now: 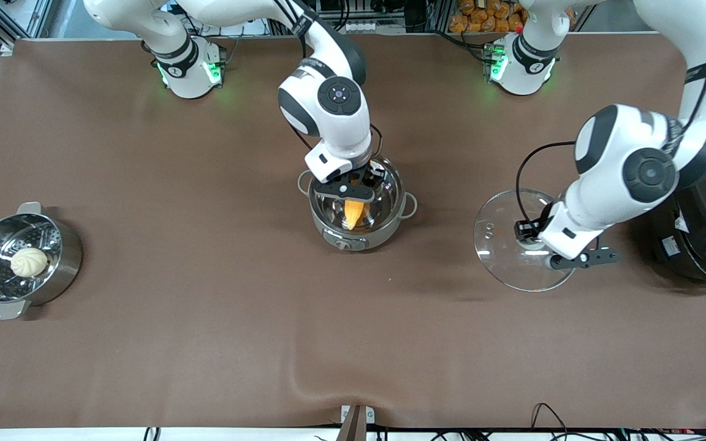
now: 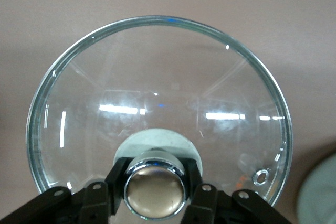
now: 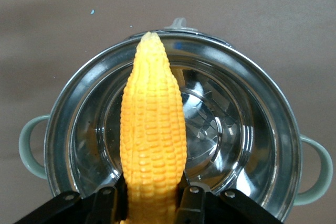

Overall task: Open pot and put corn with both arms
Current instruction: 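Lift the lid off with the left gripper while the right gripper carries corn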

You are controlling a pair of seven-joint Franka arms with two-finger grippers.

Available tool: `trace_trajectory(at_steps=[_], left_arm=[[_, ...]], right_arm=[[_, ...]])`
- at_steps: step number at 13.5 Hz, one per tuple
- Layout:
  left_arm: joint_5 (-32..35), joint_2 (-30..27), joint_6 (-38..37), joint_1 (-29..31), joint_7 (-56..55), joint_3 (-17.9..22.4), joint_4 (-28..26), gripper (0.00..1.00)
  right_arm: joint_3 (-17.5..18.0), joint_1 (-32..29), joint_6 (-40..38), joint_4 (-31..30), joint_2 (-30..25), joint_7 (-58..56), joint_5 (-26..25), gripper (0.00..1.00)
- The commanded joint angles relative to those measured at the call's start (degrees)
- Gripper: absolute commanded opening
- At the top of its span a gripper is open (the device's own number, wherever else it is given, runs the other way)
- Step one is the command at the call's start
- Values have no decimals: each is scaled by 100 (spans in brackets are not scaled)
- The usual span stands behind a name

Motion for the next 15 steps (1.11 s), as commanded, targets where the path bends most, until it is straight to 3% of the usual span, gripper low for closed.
trace_trajectory(at_steps=[1, 2, 4, 9, 12, 15], left_arm=[[331, -183, 1058, 253, 27, -20, -941, 0], [340, -156, 1541, 437, 27, -37, -1283, 0], [340, 10, 1950, 509, 36, -37, -1646, 0], [357, -16, 2257, 632, 45, -29, -2208, 0], [384, 2, 2486, 887, 88, -29, -2394, 0], [393, 37, 2495, 1150, 387, -29, -2421, 0]], right_arm=[[-91, 35, -62, 176, 146, 108, -106, 51], [-91, 17, -114, 176, 112, 108, -149, 77], [-91, -114, -263, 202, 33, 64, -141, 100], [-108, -438, -860, 325, -318, -6, -150, 100], [-109, -1202, -1668, 273, -828, -767, -158, 100], [-126, -2036, -2004, 115, -1311, -1927, -255, 100]])
